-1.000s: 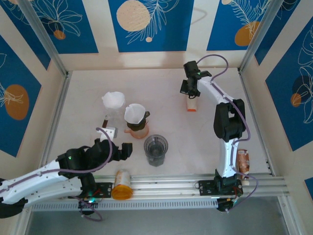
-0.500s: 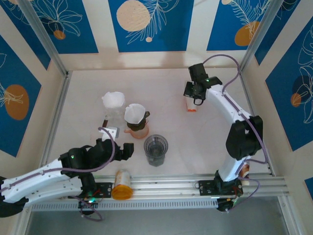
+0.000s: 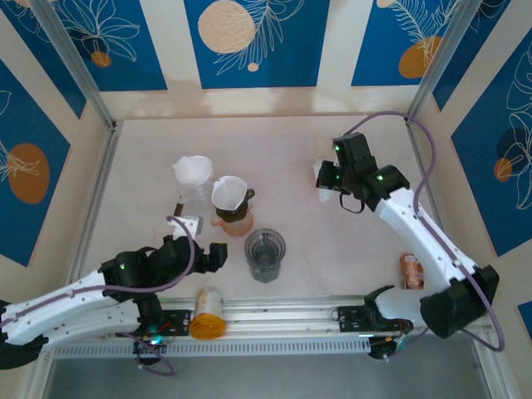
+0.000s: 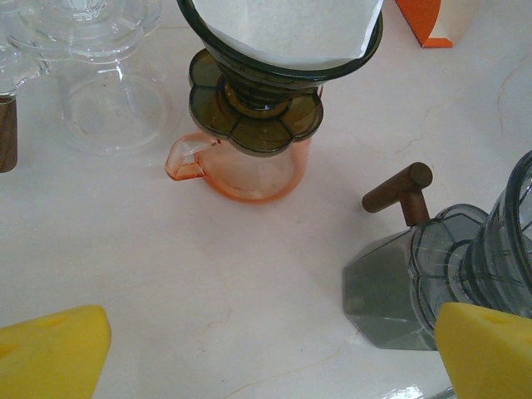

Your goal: Place the coffee filter in the dripper

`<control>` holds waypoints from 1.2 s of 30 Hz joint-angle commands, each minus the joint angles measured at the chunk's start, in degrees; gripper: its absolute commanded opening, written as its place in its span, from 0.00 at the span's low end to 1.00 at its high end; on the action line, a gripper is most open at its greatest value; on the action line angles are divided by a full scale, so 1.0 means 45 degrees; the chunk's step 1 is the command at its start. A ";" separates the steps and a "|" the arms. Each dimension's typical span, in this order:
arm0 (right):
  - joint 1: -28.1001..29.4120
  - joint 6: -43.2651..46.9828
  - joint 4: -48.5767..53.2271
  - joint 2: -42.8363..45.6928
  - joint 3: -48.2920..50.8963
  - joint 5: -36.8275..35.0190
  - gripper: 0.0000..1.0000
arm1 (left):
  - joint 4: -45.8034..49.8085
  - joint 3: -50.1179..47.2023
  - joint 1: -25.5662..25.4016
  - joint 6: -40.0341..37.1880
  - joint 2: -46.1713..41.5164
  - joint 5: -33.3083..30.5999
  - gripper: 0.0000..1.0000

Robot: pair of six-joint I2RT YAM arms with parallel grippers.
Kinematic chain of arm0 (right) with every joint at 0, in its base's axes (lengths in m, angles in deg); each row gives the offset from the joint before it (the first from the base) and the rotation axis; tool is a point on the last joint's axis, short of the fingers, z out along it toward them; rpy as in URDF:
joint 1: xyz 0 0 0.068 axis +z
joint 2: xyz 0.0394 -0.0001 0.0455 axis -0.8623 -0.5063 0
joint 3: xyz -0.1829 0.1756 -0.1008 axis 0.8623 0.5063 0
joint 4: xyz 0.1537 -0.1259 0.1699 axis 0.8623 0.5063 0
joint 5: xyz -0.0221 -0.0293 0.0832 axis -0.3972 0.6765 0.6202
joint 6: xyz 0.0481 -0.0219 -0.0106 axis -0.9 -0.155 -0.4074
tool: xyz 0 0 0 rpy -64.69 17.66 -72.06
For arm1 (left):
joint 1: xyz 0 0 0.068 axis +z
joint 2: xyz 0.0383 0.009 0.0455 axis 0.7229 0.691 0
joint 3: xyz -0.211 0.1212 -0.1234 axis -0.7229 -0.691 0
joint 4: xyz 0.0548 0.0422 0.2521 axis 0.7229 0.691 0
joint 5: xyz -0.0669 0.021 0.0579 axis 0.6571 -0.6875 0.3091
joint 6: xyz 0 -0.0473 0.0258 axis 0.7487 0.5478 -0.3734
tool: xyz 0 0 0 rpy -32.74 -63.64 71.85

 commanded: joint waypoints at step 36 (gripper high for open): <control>0.7002 0.2112 0.9951 -0.3388 -0.7080 0.2540 0.00 | -0.0226 -0.0248 0.0064 0.0040 -0.0315 -0.0118 1.00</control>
